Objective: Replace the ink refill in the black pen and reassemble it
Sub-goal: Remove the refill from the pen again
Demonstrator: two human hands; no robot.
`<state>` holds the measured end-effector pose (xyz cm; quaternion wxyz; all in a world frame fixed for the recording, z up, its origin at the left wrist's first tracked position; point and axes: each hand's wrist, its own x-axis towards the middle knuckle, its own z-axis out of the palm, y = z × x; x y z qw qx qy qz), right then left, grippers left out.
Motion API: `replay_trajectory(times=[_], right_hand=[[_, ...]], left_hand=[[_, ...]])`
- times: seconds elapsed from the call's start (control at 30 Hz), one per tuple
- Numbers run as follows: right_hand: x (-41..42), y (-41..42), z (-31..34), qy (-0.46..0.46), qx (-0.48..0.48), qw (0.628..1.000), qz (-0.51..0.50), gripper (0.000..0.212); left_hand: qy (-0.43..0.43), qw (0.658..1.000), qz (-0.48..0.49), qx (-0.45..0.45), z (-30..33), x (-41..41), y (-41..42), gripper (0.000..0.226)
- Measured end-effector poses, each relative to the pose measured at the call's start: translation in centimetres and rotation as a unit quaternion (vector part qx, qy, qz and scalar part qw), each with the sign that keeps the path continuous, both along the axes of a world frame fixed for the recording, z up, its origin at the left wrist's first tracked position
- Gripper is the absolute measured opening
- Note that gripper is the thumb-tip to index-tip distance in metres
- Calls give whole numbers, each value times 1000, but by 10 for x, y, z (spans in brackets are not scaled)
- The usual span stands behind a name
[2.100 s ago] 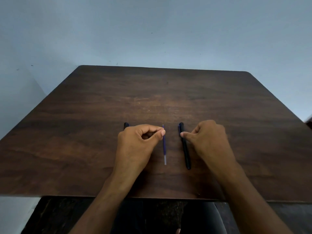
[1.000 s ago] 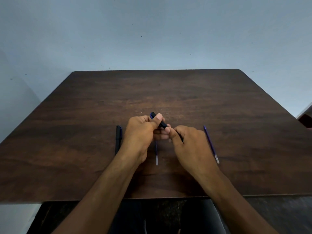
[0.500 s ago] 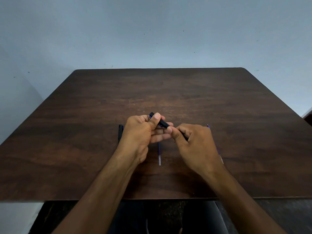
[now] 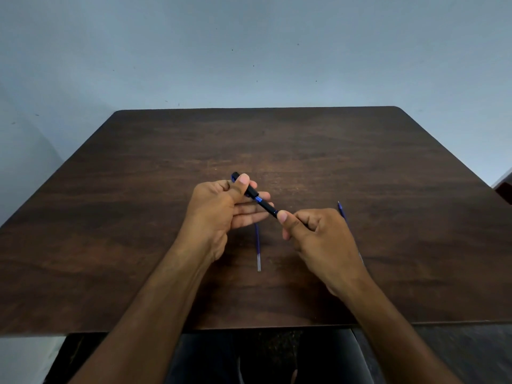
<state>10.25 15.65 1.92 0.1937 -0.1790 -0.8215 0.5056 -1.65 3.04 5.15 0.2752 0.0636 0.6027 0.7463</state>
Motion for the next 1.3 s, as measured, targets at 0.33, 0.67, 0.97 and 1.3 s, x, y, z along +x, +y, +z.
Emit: replay_trajectory(times=[0.33,0.67,0.97,1.3], right_hand=[[5,21,2,14,-59,996,-60,40],[12,32,2,11,-123,988,-96,40],[11,33,0,-1,-130,987,-99,39],[12,30,0,4,-133,987,-92,39]], left_hand=[[160,965,-31,-208,-13,-15,17,15],[245,888,-79,-380,-14,-11,63,26],[242,856,-106,-444,-17,-18,77,32],[230,835,-137,-482,-14,-25,77,30]])
